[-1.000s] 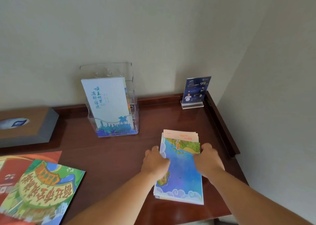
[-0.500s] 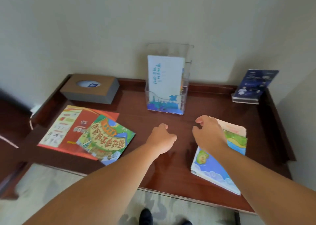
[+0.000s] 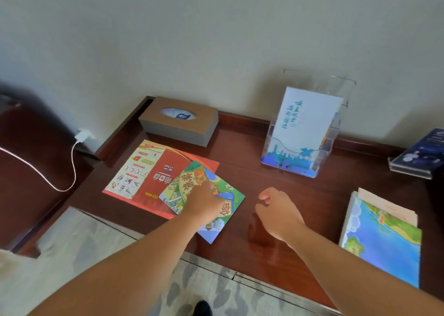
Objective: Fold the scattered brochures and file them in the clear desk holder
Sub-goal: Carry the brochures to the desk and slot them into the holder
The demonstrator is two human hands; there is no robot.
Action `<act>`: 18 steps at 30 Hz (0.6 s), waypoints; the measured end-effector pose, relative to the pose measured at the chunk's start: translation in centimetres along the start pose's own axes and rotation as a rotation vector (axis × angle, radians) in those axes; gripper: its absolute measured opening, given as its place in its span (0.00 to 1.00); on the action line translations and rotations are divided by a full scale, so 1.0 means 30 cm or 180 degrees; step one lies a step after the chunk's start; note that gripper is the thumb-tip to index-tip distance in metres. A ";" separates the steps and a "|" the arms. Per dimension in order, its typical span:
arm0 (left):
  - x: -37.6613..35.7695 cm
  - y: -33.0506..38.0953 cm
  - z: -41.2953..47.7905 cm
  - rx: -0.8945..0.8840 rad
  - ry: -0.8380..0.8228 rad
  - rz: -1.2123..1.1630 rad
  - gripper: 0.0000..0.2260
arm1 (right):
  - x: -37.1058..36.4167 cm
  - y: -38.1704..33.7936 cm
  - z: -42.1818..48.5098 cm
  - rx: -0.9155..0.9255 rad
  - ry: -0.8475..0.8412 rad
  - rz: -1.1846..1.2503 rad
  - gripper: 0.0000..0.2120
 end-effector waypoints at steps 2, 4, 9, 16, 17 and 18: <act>0.075 -0.069 0.052 -0.0048 0.0307 0.0443 0.25 | -0.071 -0.038 0.000 -0.0318 -0.0168 0.0250 0.13; 0.150 -0.128 0.097 0.0001 0.0597 0.0795 0.23 | -0.134 -0.068 -0.004 -0.0732 -0.0267 0.0874 0.11; 0.229 -0.233 0.206 0.0452 0.0263 0.0869 0.31 | -0.221 -0.128 -0.005 -0.1398 -0.0494 0.1991 0.09; 0.150 -0.160 0.220 0.0071 -0.0030 0.0720 0.09 | -0.191 -0.087 0.006 -0.1798 -0.0249 0.2430 0.08; 0.131 -0.135 0.214 -0.0055 -0.0026 0.0743 0.07 | -0.168 -0.065 0.005 -0.1815 -0.0126 0.2373 0.09; 0.107 -0.107 0.206 -0.0170 -0.0075 0.0699 0.05 | -0.142 -0.041 0.002 -0.1819 0.0016 0.2328 0.10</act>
Point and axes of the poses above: each hand's wrist, its own z-axis towards the middle knuckle, its own x-axis out of the back of the hand, y = z × x, the point moved 3 cm from there along z, towards the middle knuckle
